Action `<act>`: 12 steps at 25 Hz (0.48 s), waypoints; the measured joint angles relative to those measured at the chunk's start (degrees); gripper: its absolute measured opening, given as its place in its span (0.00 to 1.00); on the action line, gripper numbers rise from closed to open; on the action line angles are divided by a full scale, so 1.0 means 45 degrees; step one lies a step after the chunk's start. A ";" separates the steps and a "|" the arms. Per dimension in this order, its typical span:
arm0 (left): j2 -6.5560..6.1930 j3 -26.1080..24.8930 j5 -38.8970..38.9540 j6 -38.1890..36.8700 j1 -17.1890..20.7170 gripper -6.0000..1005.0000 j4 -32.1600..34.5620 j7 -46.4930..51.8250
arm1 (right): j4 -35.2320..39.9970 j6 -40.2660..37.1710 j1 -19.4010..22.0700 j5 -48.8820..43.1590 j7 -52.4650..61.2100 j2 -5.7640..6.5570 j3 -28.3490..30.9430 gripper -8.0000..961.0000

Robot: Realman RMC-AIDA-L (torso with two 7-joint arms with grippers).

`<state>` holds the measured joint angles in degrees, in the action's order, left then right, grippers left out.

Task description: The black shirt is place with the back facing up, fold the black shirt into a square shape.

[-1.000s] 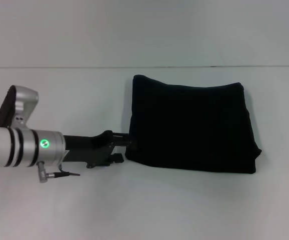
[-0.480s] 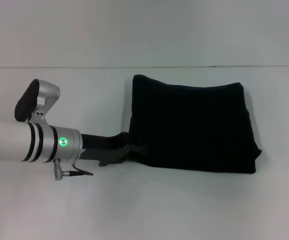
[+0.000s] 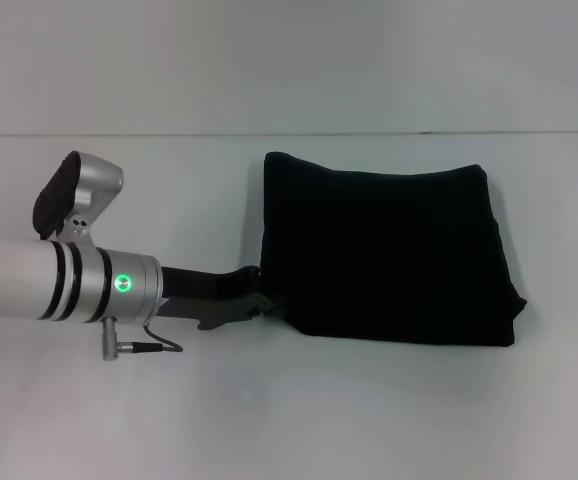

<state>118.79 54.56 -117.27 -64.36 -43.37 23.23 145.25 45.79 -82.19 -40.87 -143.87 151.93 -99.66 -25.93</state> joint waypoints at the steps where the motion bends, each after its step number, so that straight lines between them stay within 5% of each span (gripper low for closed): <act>1: -0.0024 -0.0023 0.0000 -0.0079 0.0015 0.12 0.0021 -0.0143 | 0.0000 0.0002 0.0000 -0.0001 0.0000 0.0000 0.0000 0.71; 4: -0.0172 -0.0079 0.0016 -0.0462 0.0163 0.02 0.0042 -0.0490 | -0.0001 0.0003 0.0000 -0.0002 0.0007 0.0000 0.0000 0.71; 12: -0.0400 -0.0422 0.0106 -0.2238 0.1757 0.02 0.0914 -0.0512 | -0.0039 0.0083 -0.0009 -0.0002 0.0028 -0.0004 0.0000 0.71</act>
<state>116.99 52.67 -116.79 -74.43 -35.47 27.34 142.95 45.62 -81.82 -40.91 -143.89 152.05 -99.68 -25.93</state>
